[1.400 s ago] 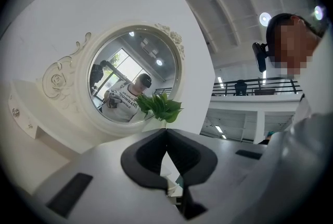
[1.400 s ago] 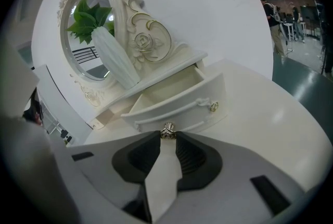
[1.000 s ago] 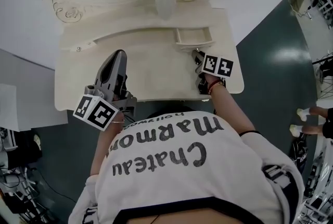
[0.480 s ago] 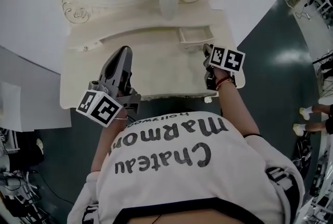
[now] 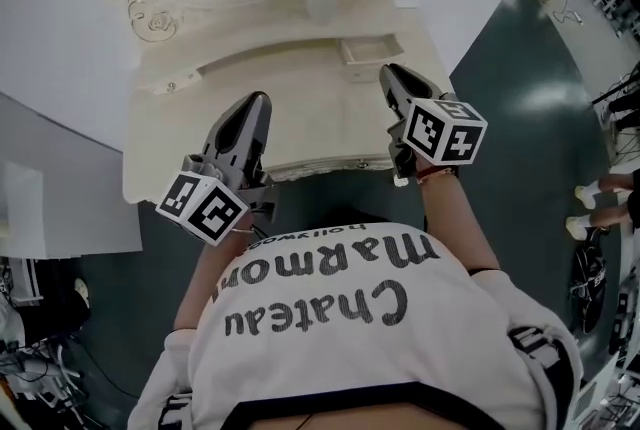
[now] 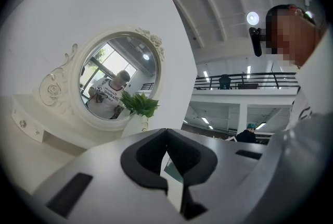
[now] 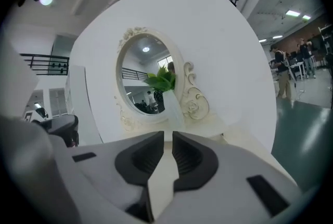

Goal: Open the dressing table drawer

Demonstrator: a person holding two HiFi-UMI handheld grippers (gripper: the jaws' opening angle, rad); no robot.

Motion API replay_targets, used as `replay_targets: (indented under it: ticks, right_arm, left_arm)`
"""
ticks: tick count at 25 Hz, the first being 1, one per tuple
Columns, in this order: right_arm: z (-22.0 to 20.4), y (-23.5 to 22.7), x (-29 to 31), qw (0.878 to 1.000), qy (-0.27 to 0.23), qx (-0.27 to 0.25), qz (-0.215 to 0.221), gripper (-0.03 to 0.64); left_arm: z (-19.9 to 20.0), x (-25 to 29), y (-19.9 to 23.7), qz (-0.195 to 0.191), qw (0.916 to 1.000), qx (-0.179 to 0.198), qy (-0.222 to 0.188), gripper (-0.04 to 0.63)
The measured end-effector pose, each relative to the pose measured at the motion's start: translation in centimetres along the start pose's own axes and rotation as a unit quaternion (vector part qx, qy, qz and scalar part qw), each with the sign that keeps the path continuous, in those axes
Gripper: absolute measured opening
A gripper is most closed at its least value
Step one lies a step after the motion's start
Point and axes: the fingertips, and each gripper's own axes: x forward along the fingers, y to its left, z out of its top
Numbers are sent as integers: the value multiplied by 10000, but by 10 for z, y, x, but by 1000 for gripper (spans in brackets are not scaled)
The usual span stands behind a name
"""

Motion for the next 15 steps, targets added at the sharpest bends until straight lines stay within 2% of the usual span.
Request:
replay_targets:
  ticks: [7,15]
  right_arm:
    - [-3,57,-57,9992,-405,27,-53,67]
    - [-18,96,-111,9983,-562,-22,-137,67]
  left_arm:
    - [-5,-53,-26,-70,9998,37,170,23]
    - [-13,-95,-54,-267,9993,9,267,23]
